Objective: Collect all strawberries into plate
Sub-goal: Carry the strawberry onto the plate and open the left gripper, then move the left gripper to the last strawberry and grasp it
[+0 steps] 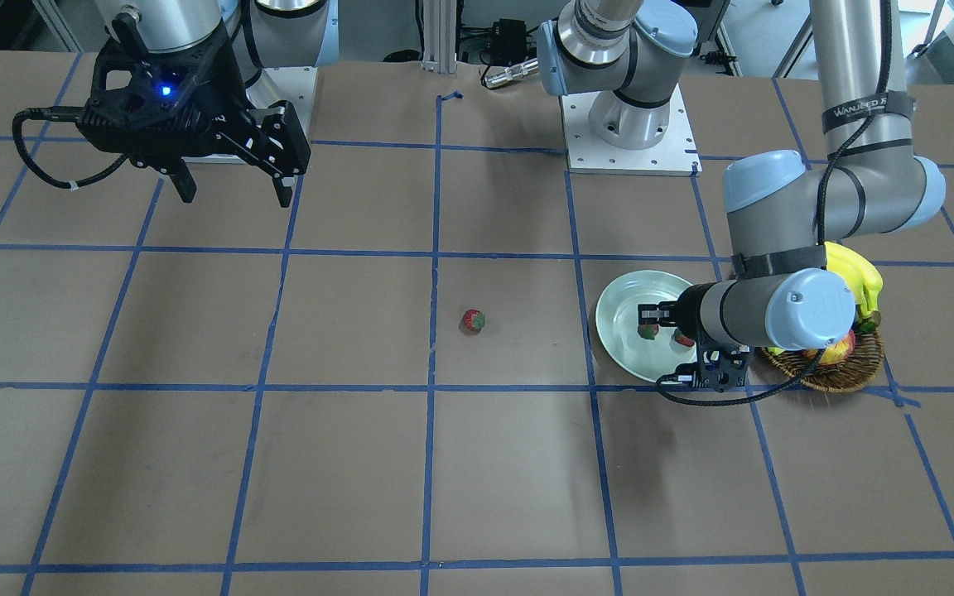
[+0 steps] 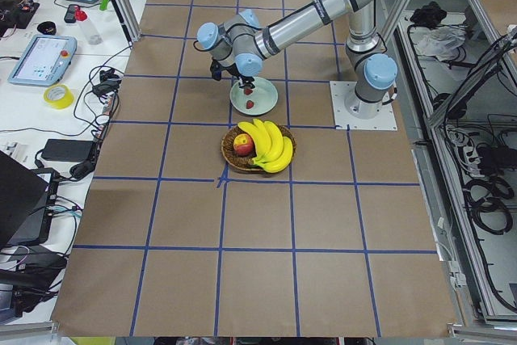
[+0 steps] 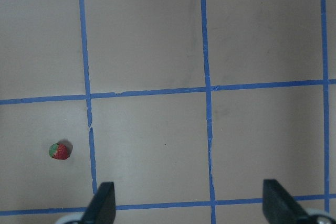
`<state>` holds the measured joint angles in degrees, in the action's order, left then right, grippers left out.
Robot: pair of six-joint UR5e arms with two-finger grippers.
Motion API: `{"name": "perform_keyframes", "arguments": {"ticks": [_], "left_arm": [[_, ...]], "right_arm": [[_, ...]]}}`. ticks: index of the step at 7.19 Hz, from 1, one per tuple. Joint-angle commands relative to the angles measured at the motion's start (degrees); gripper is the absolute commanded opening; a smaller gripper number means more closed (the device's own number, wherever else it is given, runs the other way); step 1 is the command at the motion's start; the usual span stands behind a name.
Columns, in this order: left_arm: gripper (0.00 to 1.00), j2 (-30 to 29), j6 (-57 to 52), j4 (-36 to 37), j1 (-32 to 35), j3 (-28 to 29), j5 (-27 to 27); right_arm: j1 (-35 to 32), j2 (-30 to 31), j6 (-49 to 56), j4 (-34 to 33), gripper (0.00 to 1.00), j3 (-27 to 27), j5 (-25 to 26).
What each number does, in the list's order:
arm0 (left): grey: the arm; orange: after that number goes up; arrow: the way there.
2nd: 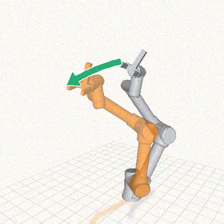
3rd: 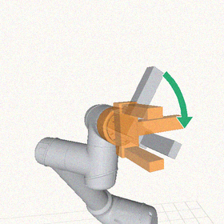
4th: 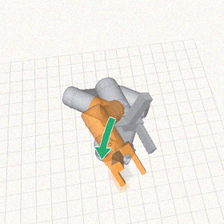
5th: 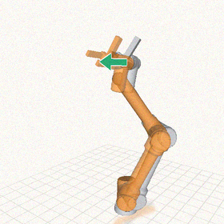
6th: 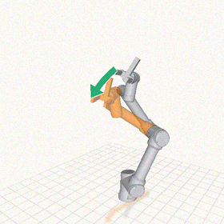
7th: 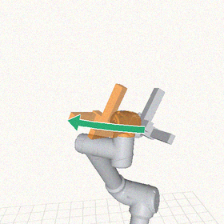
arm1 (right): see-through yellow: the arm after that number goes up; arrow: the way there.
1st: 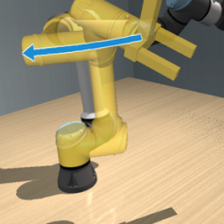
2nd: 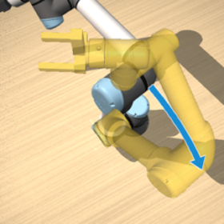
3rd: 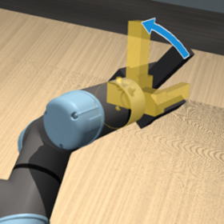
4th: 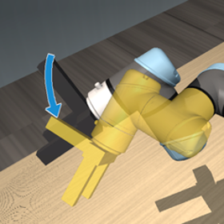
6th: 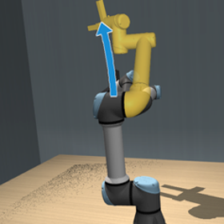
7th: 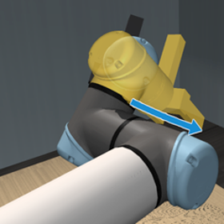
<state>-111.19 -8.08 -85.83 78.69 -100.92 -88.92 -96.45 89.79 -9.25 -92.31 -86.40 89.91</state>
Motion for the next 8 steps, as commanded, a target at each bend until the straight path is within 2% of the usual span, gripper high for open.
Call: {"name": "perform_keyframes", "arguments": {"ticks": [1, 2, 4, 6, 8], "left_arm": [[1.00, 0.8, 3.2, -0.5, 0.1, 0.8, 0.3], [1.00, 1.2, 7.0, -0.2, 1.0, 1.8, 1.5], [1.00, 2.6, 14.2, 0.7, 6.5, 1.9, 15.7], [1.00, 1.4, 21.6, 10.5, 15.1, 1.2, 15.5], [1.00, 0.6, 33.3, 13.5, 20.3, -0.5, 16.0]], "right_arm": [[0.3, 0.2, 0.5, 0.1, 1.00, 0.0, -0.2], [0.3, 0.5, 0.5, 0.1, 1.00, 0.0, -0.2], [0.3, 0.5, 0.5, 0.2, 1.00, 0.0, -0.1], [0.4, 0.4, 0.5, 0.3, 1.00, 0.0, -0.1], [0.3, 0.5, 0.5, 0.5, 1.00, 0.0, -0.1]]}}
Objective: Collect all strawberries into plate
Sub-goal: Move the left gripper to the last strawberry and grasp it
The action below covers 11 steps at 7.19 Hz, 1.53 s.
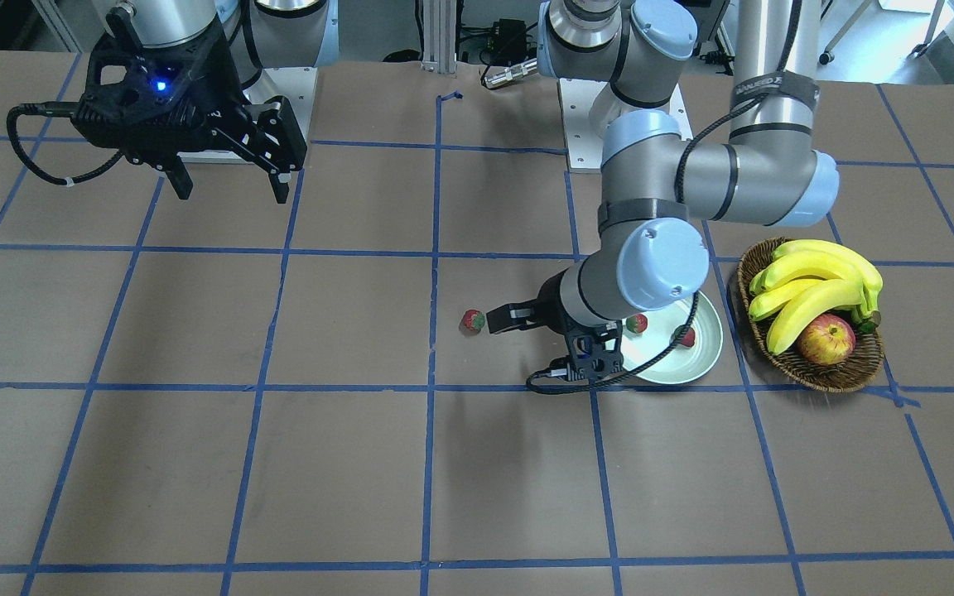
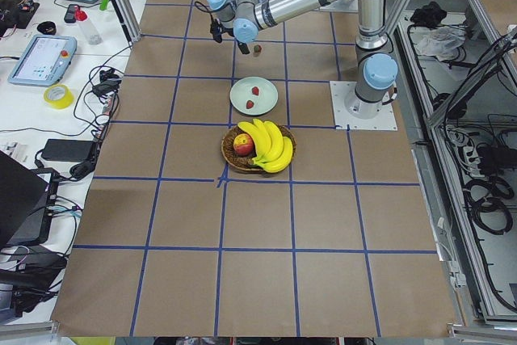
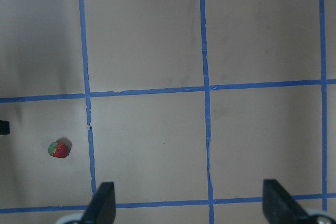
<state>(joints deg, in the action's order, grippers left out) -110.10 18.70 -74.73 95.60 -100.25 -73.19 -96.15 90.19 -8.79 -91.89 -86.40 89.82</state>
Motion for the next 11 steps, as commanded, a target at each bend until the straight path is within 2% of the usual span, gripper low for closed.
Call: {"name": "perform_keyframes", "arguments": {"ticks": [1, 2, 5, 6, 7, 9, 11], "left_arm": [[1.00, -1.5, 9.6, 7.9, 5.1, -4.2, 0.3], [1.00, -2.7, 13.5, 13.8, 5.5, -6.6, 2.3], [1.00, -5.0, 16.1, 14.5, 6.6, -7.2, 3.0], [0.89, -5.2, 16.5, 14.5, 6.7, -7.2, 3.0], [0.66, -5.2, 16.5, 14.3, 6.7, -7.3, 3.0], [0.00, -5.2, 16.3, 14.0, 6.7, -7.2, 2.9], [0.00, -4.7, 16.3, 14.2, 6.6, -6.7, 2.3]], "right_arm": [[-0.1, 0.0, 0.0, 0.2, 1.00, 0.0, 0.0], [0.0, 0.1, 0.0, 0.3, 1.00, 0.0, 0.2], [-0.2, 0.1, 0.0, 0.6, 1.00, 0.0, 0.1], [-0.2, 0.1, 0.0, 0.6, 1.00, 0.0, 0.1], [-0.2, 0.1, 0.0, 0.6, 1.00, 0.0, 0.0], [-0.2, 0.1, 0.0, 0.6, 1.00, 0.0, 0.0], [-0.1, 0.1, 0.0, 0.6, 1.00, 0.0, 0.0]]}}
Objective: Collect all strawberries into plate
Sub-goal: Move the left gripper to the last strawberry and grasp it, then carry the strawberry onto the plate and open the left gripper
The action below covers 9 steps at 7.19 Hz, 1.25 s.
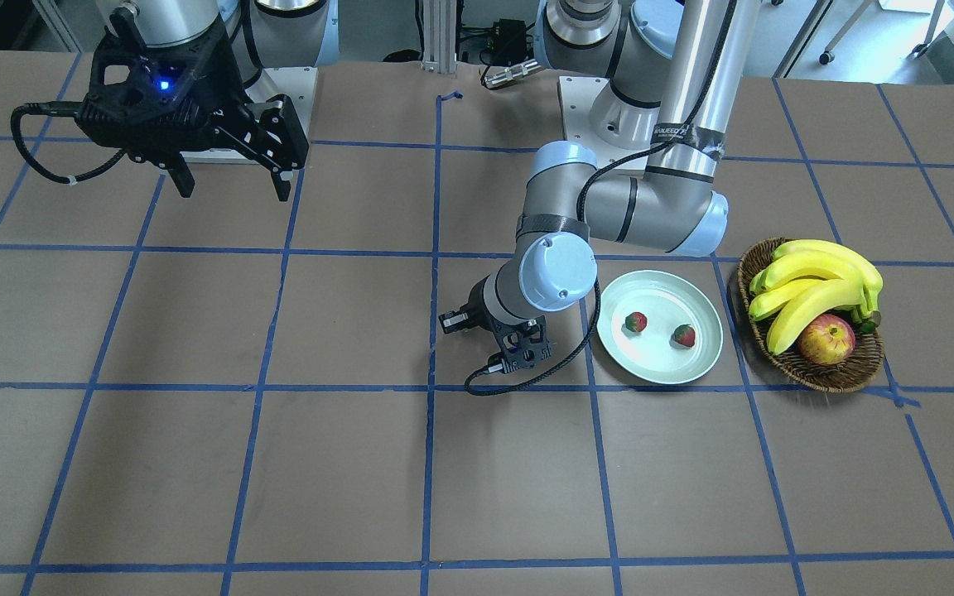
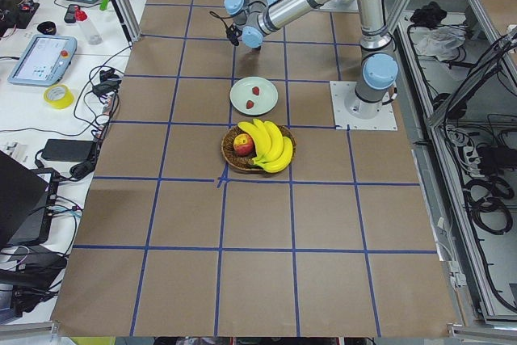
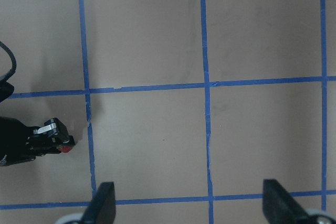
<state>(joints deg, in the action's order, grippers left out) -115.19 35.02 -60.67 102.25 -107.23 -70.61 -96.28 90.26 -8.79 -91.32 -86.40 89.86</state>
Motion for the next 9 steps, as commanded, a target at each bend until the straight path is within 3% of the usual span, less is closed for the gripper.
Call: {"name": "perform_keyframes", "arguments": {"ticks": [1, 2, 4, 6, 9], "left_arm": [[0.00, 1.9, -0.2, -0.1, -0.5, 1.3, -2.9], [0.00, 2.7, -0.8, -2.2, -2.0, 4.3, -9.7], [0.00, 5.1, -10.3, -16.2, -9.4, 10.7, -13.1], [0.00, 7.7, -22.1, -24.0, -15.8, 10.3, -20.0], [0.00, 8.0, -32.0, -24.8, -22.2, 3.3, -23.2]], "right_arm": [[0.0, 0.0, 0.0, 0.1, 1.00, 0.0, 0.0], [0.0, 0.0, 0.0, 0.1, 1.00, 0.0, 0.1], [0.0, 0.1, 0.0, 0.1, 1.00, 0.0, 0.0], [0.0, 0.1, 0.0, 0.1, 1.00, 0.0, 0.0], [0.0, 0.1, 0.0, 0.1, 1.00, 0.0, 0.0]]}}
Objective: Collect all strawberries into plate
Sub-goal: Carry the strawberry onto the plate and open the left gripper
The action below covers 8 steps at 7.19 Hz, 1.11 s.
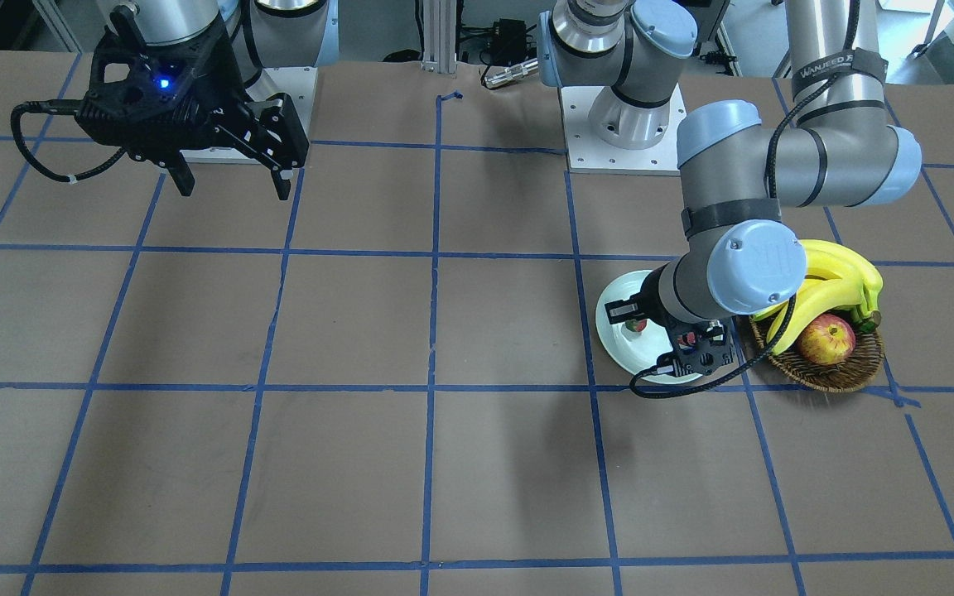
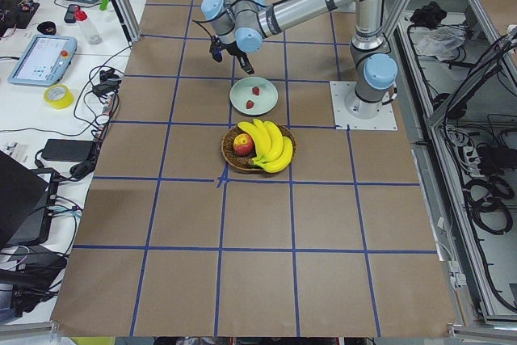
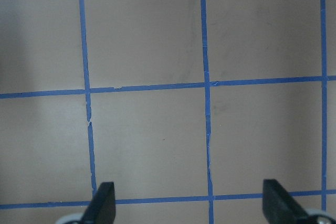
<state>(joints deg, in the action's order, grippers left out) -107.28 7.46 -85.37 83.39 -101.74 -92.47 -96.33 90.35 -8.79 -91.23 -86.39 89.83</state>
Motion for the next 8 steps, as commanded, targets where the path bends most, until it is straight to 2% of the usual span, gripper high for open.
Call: {"name": "perform_keyframes", "arguments": {"ticks": [1, 2, 3, 4, 6, 8], "left_arm": [[0.00, -0.1, -7.3, -0.1, -5.9, -2.2, -1.2], [0.04, -1.5, -6.8, 2.2, -6.0, -2.7, -0.6], [0.17, -2.2, -6.8, 7.6, -6.0, -3.0, 2.1], [0.99, -2.1, -7.1, 7.2, -6.0, -3.4, 2.6], [1.00, -1.0, -6.5, 6.2, -6.0, -3.0, 2.6], [1.00, 1.7, -5.8, 3.3, -5.2, 2.6, 2.6]], "right_arm": [[0.0, 0.0, 0.0, 0.0, 1.00, 0.0, 0.0], [0.0, 0.0, 0.0, 0.0, 1.00, 0.0, 0.0], [0.0, 0.0, 0.0, 0.0, 1.00, 0.0, 0.0], [0.0, 0.0, 0.0, 0.0, 1.00, 0.0, 0.0], [-0.1, 0.0, 0.0, 0.0, 1.00, 0.0, 0.0], [-0.2, 0.1, 0.1, 0.1, 1.00, -0.1, 0.0]]}}
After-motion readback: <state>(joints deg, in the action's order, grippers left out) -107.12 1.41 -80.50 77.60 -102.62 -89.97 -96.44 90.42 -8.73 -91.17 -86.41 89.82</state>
